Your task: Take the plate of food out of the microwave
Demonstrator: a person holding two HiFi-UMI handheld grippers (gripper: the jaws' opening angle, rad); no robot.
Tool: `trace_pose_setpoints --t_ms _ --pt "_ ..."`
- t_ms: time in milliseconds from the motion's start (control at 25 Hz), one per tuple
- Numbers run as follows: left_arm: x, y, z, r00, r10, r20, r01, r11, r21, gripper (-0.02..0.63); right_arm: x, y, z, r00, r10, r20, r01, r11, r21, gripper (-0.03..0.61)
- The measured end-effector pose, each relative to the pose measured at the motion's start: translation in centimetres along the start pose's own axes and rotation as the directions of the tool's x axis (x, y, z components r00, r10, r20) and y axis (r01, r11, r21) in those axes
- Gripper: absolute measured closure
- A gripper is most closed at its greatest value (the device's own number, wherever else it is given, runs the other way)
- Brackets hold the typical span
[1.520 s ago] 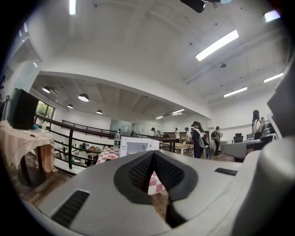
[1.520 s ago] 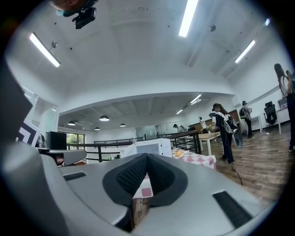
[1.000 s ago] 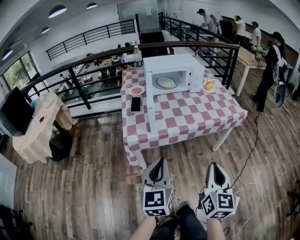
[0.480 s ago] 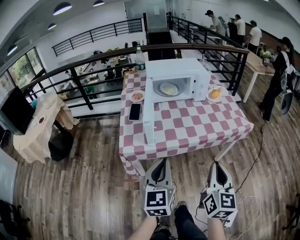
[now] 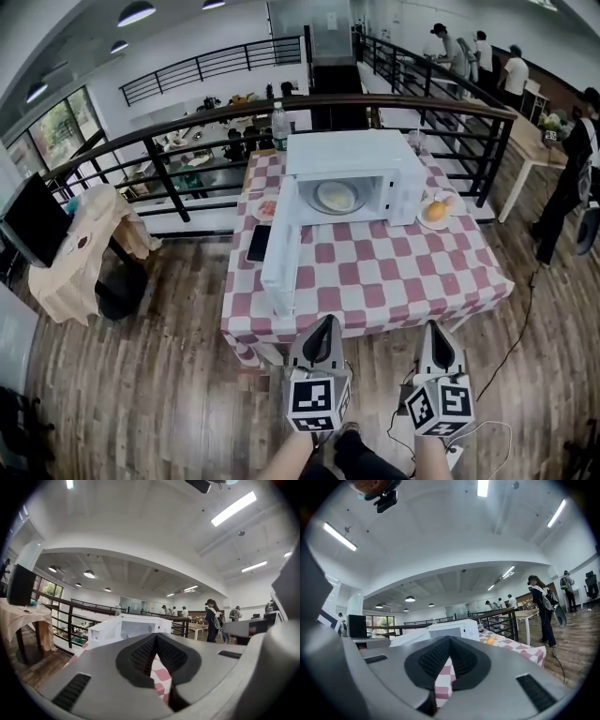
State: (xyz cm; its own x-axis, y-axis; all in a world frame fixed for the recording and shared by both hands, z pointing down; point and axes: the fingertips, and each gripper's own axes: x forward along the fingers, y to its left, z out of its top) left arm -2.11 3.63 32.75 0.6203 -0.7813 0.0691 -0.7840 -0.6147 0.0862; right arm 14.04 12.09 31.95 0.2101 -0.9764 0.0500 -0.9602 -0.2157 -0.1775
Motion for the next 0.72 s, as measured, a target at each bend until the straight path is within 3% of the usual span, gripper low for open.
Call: trace_pose_setpoints --t_ms 360,720 --pt "4.9 -1.7 -0.3 1.000 0.028 -0.008 -0.028 1.000 0.009 0.607 4.5 -3.9 -0.5 0.999 0.035 -0.020 -0.034 0.999 0.039 0.586" --pt "7.5 -0.8 -1.4 0.997 0.064 -0.040 -0.064 0.998 0.010 0.607 7.9 -4.7 -1.9 0.996 0.065 -0.055 -0.061 0.996 0.070 0.586"
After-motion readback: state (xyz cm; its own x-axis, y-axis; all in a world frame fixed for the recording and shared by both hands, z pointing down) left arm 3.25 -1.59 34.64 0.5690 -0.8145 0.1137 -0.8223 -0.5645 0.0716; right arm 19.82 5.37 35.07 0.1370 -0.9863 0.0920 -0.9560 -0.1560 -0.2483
